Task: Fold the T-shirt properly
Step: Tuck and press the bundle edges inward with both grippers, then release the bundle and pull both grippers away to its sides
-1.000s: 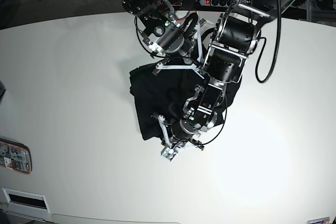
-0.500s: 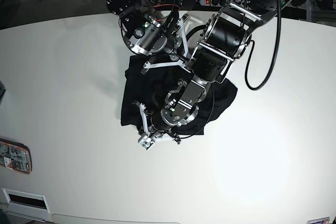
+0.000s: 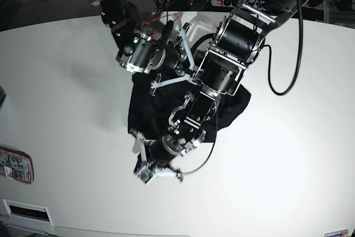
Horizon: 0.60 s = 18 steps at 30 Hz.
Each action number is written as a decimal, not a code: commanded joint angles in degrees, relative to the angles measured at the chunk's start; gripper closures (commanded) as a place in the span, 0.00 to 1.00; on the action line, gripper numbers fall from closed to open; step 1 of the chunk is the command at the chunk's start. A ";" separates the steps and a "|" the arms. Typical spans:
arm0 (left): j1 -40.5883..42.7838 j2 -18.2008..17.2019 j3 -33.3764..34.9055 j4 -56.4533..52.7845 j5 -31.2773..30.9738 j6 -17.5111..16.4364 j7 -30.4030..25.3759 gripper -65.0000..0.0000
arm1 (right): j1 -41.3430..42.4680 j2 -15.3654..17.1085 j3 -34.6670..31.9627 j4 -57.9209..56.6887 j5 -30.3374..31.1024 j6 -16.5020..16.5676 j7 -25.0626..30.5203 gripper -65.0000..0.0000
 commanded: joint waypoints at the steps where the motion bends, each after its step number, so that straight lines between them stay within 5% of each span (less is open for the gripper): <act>1: 3.28 -1.92 -0.14 3.81 -0.91 0.14 -1.37 1.00 | 4.11 3.15 10.85 1.06 -9.90 -9.04 1.72 1.00; 9: 12.68 -15.20 -1.73 27.63 -1.27 0.66 -0.93 1.00 | 7.45 2.88 20.08 0.97 -9.90 -9.04 12.53 1.00; 13: 20.77 -16.17 -11.75 36.25 -0.91 2.95 -1.55 1.00 | 4.90 3.15 20.16 1.32 -12.01 -9.13 7.08 1.00; 18: 21.39 -15.46 -17.29 37.48 -0.83 2.86 -0.76 1.00 | 6.66 3.06 19.99 0.97 -12.80 -9.04 12.45 1.00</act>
